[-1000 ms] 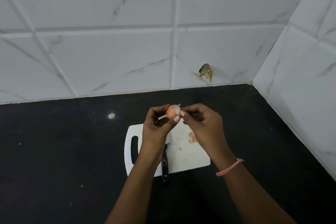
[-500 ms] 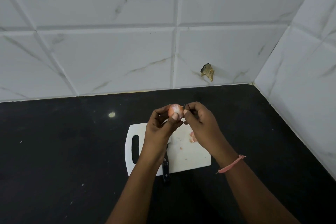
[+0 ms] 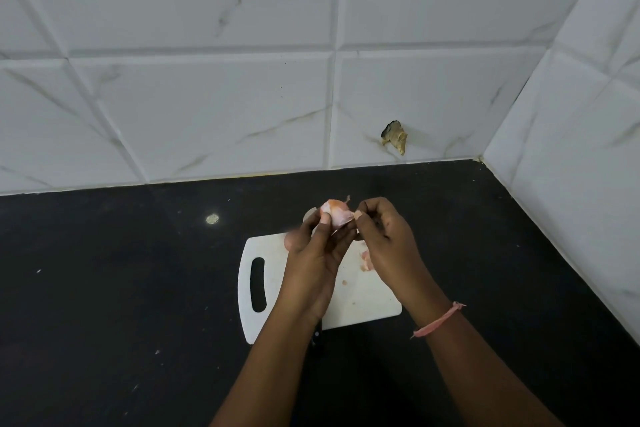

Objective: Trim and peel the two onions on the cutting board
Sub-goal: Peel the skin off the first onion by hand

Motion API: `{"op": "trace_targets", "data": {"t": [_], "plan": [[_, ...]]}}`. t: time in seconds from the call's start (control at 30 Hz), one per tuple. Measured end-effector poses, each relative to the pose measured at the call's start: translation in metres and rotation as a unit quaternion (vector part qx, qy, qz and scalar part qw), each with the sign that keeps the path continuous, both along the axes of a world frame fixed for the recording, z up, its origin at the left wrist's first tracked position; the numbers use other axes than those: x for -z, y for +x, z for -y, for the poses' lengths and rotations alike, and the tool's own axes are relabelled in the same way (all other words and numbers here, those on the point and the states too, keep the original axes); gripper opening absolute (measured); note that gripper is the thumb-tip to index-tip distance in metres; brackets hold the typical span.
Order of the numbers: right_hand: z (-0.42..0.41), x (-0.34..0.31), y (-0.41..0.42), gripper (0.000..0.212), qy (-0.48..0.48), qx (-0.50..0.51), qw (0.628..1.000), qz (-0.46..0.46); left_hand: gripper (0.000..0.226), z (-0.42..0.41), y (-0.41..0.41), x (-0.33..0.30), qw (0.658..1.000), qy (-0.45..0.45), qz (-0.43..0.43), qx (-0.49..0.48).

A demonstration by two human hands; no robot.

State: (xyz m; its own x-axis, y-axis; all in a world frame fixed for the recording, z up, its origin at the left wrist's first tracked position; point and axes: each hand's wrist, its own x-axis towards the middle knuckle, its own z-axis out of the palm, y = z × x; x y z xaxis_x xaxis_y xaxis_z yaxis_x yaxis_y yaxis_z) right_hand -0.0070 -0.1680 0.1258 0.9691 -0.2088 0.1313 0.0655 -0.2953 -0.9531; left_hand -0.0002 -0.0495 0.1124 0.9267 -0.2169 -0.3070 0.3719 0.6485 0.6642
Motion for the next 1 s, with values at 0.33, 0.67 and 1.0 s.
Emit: {"op": "trace_targets", "data": {"t": [0.33, 0.67, 1.0], "plan": [[-0.011, 0.012, 0.000, 0.007, -0.086, 0.055, 0.992, 0.072, 0.058, 0.001, -0.001, 0.004, 0.999, 0.010, 0.003, -0.041], [-0.009, 0.004, -0.001, 0.002, -0.003, 0.028, 1.000, 0.013, 0.048, -0.004, 0.004, 0.007, 0.999, 0.040, 0.017, -0.028], [0.011, 0.001, 0.004, 0.009, 0.093, 0.125, 0.988, -0.019, 0.060, -0.010, 0.005, 0.012, 0.999, 0.039, -0.004, -0.013]]}}
